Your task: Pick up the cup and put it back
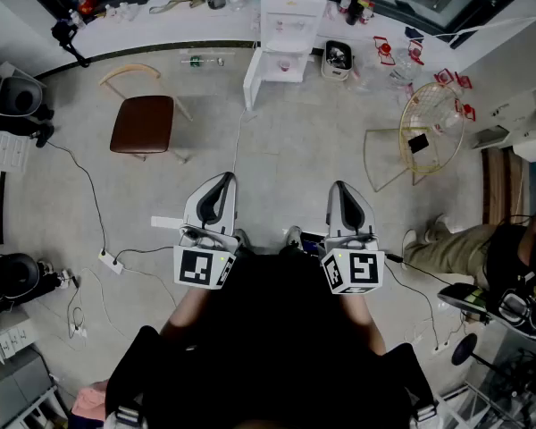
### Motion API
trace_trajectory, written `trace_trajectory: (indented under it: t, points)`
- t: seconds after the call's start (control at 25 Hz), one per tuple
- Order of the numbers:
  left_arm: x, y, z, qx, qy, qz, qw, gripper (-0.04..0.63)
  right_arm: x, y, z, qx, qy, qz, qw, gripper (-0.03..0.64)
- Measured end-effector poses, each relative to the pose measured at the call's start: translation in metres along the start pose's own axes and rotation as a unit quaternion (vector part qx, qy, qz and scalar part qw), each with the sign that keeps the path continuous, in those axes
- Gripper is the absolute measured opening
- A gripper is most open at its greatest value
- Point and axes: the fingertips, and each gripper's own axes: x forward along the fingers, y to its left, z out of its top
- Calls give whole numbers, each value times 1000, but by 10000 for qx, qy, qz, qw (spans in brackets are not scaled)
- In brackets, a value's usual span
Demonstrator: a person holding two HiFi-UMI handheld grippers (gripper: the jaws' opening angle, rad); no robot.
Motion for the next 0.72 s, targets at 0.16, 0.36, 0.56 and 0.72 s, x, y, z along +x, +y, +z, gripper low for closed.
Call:
trace_trajectory:
  t: [0.16, 0.36, 0.56, 0.72]
  points:
    - [-2, -2, -3, 4, 5, 18, 10000, 8, -2, 0, 0, 0, -25, -4, 10000, -6]
    - [-5, -1, 1, 13, -7, 2, 10000, 8, -4, 4, 4, 26, -47, 5, 10000, -6]
    - [-6, -1, 1, 4, -15, -2, 10000, 8, -5, 7, 11, -60, -158, 5, 9999, -6]
    - [-10, -1, 1, -8, -49, -9, 10000, 8, -7, 13, 13, 63, -317, 111, 9994, -5]
